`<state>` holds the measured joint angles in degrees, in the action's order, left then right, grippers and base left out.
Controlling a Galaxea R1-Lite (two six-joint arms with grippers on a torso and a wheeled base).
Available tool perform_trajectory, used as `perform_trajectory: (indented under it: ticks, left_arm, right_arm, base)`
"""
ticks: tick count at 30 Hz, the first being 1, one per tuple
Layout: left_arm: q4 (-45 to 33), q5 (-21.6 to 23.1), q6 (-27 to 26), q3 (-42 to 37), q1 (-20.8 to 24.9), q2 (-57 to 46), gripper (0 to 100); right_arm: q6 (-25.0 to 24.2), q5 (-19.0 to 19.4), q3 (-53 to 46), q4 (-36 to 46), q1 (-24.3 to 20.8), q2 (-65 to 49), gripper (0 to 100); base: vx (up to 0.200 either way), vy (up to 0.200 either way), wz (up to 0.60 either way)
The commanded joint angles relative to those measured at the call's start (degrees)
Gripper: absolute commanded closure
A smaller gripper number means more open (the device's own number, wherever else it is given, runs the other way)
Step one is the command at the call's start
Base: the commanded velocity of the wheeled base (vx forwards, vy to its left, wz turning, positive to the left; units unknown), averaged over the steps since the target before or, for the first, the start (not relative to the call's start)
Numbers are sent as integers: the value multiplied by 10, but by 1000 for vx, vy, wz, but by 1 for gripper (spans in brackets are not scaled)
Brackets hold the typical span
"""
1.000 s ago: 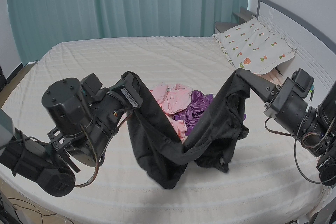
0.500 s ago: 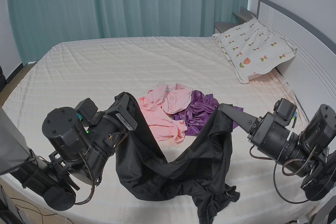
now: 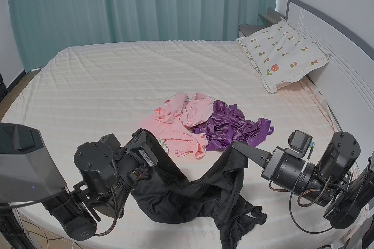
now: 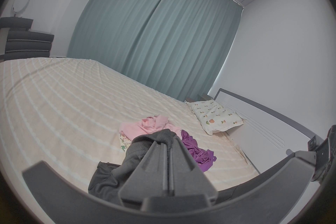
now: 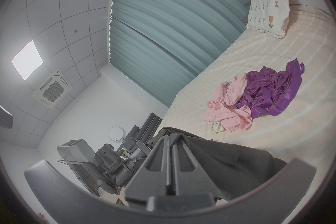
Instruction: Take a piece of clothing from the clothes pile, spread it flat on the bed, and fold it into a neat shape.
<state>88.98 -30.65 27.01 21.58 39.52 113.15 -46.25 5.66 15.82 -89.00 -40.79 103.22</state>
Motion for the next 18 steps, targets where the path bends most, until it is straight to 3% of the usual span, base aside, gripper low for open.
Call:
perform_trajectory:
  ticks: [1, 5, 18]
  left_arm:
    - [10, -2, 1, -13, -4, 3, 100]
    - [10, -2, 1, -23, -3, 1, 100]
    - [10, -2, -3, -29, 7, 8, 100]
  right_arm:
    - [-1, 0, -3, -6, 1, 8, 100]
    - [-1, 0, -3, -6, 1, 6, 100]
    - [1, 0, -7, -6, 0, 11, 100]
  base:
    - [-200, 0, 0]
    - [-200, 0, 0]
    - [0, 0, 0]
